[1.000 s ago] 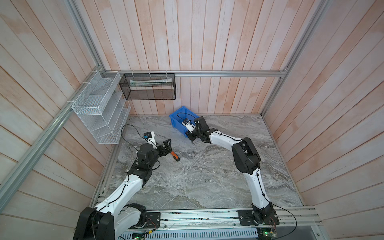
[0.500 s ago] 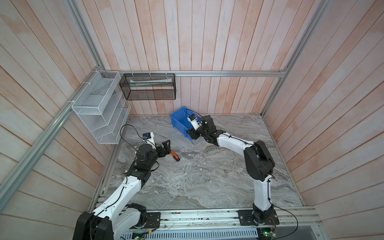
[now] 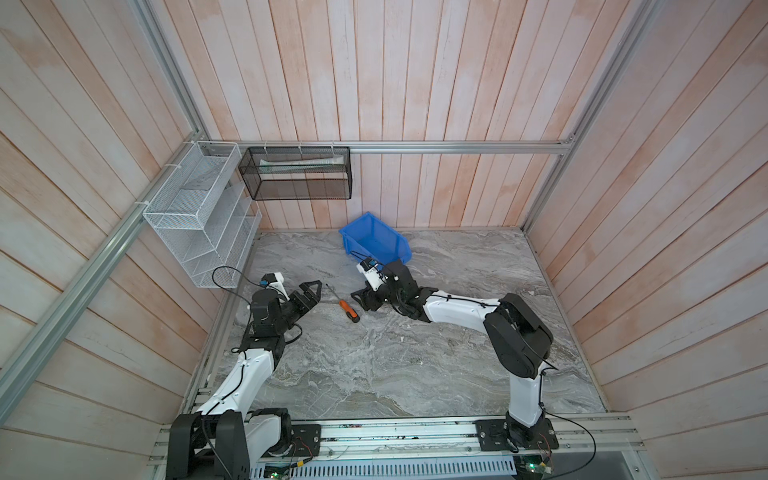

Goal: Put the screwdriver in the bin
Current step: 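Lower the right gripper onto the orange screwdriver handle and close it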

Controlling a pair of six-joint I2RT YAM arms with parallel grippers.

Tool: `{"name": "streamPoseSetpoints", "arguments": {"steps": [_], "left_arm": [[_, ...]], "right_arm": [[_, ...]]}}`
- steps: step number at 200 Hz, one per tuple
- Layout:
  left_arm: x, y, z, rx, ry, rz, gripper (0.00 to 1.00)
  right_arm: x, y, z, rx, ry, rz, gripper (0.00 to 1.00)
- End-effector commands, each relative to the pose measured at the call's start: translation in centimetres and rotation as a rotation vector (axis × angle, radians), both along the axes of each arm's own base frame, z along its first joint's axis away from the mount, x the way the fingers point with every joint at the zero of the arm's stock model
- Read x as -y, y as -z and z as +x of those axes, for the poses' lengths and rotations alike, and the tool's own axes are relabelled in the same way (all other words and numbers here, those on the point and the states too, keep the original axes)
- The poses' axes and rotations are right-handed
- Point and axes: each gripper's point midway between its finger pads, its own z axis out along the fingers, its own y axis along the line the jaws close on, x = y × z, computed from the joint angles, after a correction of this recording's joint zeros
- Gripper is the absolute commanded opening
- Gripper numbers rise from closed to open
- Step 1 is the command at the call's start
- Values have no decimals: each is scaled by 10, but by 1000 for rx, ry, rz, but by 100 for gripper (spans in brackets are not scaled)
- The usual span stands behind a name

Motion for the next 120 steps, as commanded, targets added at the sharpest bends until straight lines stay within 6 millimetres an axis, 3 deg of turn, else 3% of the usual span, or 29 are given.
{"name": "streamPoseSetpoints", "arguments": {"steps": [1,33,73,120], "left_arm": [[6,-6,-4,20,37,-88,100],[2,-5,-4,23,23,-63,100],[-1,-4,-1,24,10,-61,100],[-2,-9,-3,45,7,-55,100]], "right_arm": [[-4,22,-4,-70,50,-30,69],[-12,56,-18,-138,70,-112,68],[-16,86,-18,-206,105,-169,60],[-19,97,-18,-203,122,-196,46]]}}
